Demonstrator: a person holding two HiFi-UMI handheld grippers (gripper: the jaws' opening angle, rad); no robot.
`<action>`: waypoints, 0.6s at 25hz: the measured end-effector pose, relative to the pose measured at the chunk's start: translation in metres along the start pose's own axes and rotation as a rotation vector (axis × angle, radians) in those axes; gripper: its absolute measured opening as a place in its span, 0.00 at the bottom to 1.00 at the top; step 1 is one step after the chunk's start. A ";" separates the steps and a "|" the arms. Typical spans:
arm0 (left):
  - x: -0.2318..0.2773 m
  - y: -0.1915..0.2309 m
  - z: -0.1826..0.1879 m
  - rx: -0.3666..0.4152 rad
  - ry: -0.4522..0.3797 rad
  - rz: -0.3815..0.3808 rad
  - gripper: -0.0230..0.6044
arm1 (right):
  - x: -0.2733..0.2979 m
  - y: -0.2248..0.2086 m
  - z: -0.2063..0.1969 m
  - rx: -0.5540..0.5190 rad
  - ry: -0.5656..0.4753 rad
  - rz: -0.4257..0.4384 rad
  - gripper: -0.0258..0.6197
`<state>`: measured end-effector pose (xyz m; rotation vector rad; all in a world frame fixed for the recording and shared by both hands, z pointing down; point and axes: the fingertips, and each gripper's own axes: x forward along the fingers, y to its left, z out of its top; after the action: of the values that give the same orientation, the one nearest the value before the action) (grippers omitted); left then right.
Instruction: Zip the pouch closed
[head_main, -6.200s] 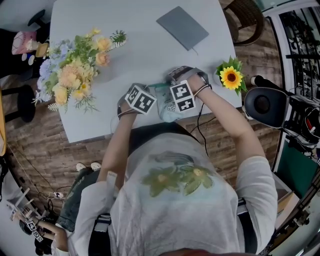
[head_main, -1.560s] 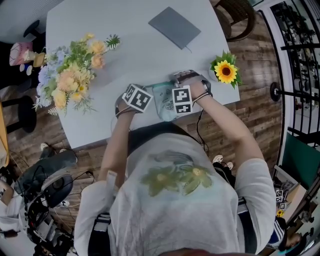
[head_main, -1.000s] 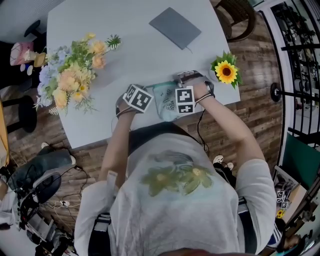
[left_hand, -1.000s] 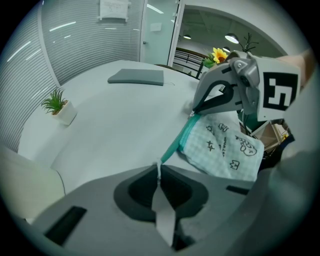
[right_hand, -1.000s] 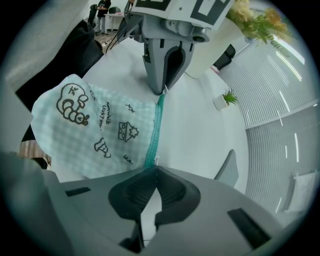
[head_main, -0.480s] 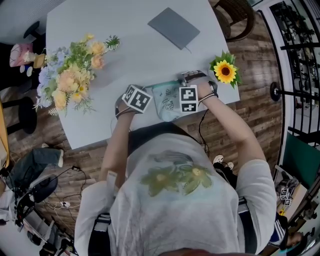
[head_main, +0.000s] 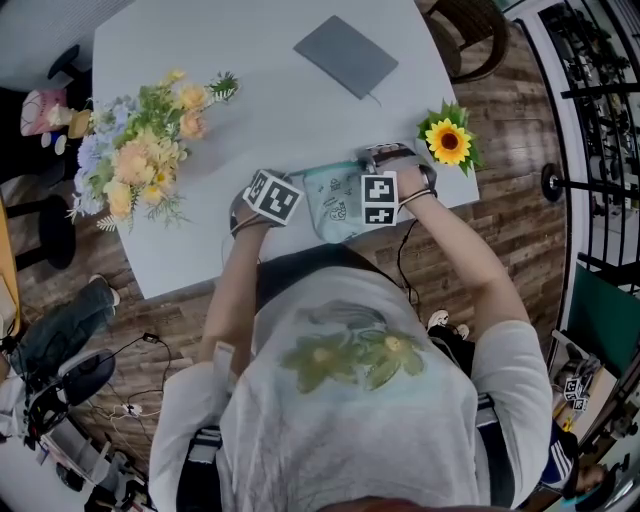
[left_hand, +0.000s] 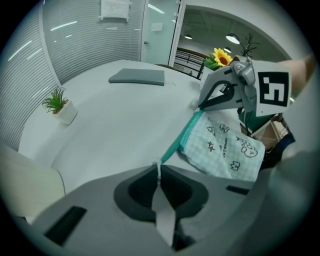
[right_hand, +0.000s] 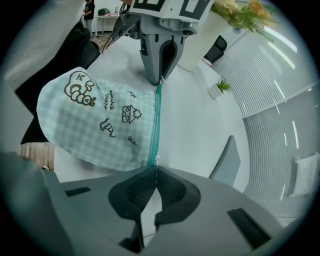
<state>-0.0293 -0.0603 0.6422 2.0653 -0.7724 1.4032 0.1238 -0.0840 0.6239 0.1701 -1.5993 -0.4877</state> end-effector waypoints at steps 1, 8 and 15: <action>0.000 0.000 0.000 -0.001 0.000 0.001 0.08 | 0.000 0.000 0.000 0.001 0.002 -0.002 0.07; 0.000 0.000 -0.001 0.005 -0.010 0.015 0.08 | 0.001 0.000 0.000 0.055 -0.028 -0.037 0.07; 0.000 -0.001 -0.001 0.053 -0.045 0.034 0.08 | 0.003 0.000 -0.003 0.219 -0.072 -0.032 0.07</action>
<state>-0.0287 -0.0590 0.6420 2.1406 -0.8005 1.4139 0.1261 -0.0857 0.6264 0.3475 -1.7220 -0.3455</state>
